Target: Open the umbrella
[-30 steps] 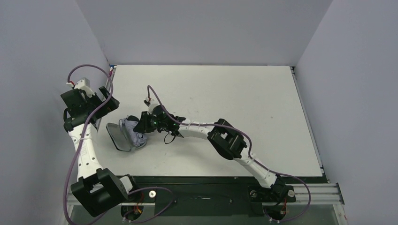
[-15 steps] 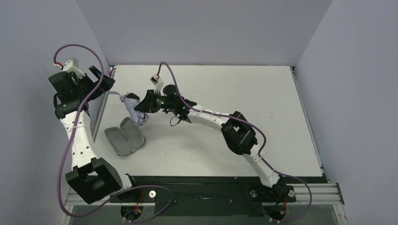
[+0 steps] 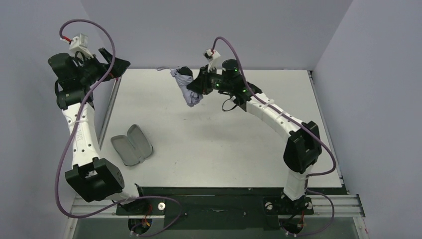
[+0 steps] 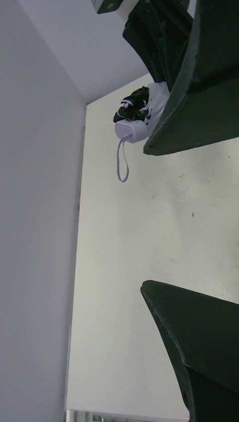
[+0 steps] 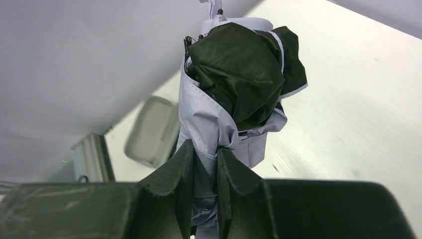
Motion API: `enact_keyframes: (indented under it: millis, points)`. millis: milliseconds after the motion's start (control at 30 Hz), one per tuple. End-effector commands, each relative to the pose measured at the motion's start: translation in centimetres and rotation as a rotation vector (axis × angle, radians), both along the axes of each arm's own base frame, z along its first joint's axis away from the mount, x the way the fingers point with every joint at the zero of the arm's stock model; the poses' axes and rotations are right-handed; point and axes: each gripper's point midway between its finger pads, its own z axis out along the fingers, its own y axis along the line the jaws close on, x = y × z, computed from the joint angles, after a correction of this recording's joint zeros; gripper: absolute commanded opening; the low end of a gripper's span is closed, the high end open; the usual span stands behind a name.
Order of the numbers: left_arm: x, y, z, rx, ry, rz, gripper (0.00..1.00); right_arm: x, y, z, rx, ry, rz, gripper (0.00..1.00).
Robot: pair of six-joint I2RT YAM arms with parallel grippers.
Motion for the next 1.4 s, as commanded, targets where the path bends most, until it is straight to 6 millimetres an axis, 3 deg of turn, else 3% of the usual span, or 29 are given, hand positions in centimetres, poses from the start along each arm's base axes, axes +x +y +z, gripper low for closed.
enact_keyframes:
  millis: [0, 233, 300, 333, 367, 400, 467, 500, 567, 800, 1033, 1367]
  points:
    - [0.4, -6.3, 0.7, 0.095, -0.062, -0.238, 0.97, -1.7, -5.5, 1.3, -0.149, -0.188, 0.004, 0.0]
    - [-2.6, -15.4, -3.3, 0.381, -0.086, -0.545, 0.97, -4.3, -15.8, -1.5, -0.532, -0.428, 0.033, 0.0]
    - [-3.8, -18.4, -4.3, 0.433, -0.087, -0.63, 0.97, -5.5, -17.9, -2.0, -0.63, -0.519, 0.077, 0.0]
    - [-4.3, -19.1, -4.7, 0.447, -0.079, -0.661, 0.97, -6.2, -18.7, -3.2, -0.676, -0.521, 0.107, 0.0]
    - [-4.8, -20.6, -5.2, 0.448, -0.071, -0.708, 0.97, -6.6, -19.4, -2.7, -0.727, -0.627, 0.144, 0.0]
    - [-5.4, -21.3, -5.3, 0.452, -0.059, -0.737, 0.97, -7.5, -20.2, -4.0, -0.774, -0.635, 0.194, 0.0]
    - [-6.9, -24.1, -5.9, 0.459, -0.034, -0.831, 0.97, -8.6, -21.4, -4.2, -0.859, -0.759, 0.272, 0.0]
    - [-6.7, -24.7, -6.9, 0.476, -0.008, -0.853, 0.97, -8.7, -21.8, -4.5, -0.911, -0.837, 0.325, 0.0]
    - [-8.3, -26.6, -7.3, 0.496, 0.056, -0.936, 0.97, -9.3, -22.7, -5.1, -0.984, -0.929, 0.407, 0.0]
    - [-12.2, -33.4, -9.1, 0.357, 0.276, -1.18, 0.97, -11.7, -23.6, -5.1, -1.127, -1.288, 0.612, 0.0]
    - [-14.8, -39.4, -10.8, 0.231, 0.404, -1.308, 0.97, -13.4, -23.0, -5.8, -1.131, -1.482, 0.731, 0.0]
    - [-17.5, -42.8, -14.8, 0.208, 0.471, -1.369, 0.97, -14.1, -21.1, -4.2, -1.065, -1.671, 0.765, 0.0]
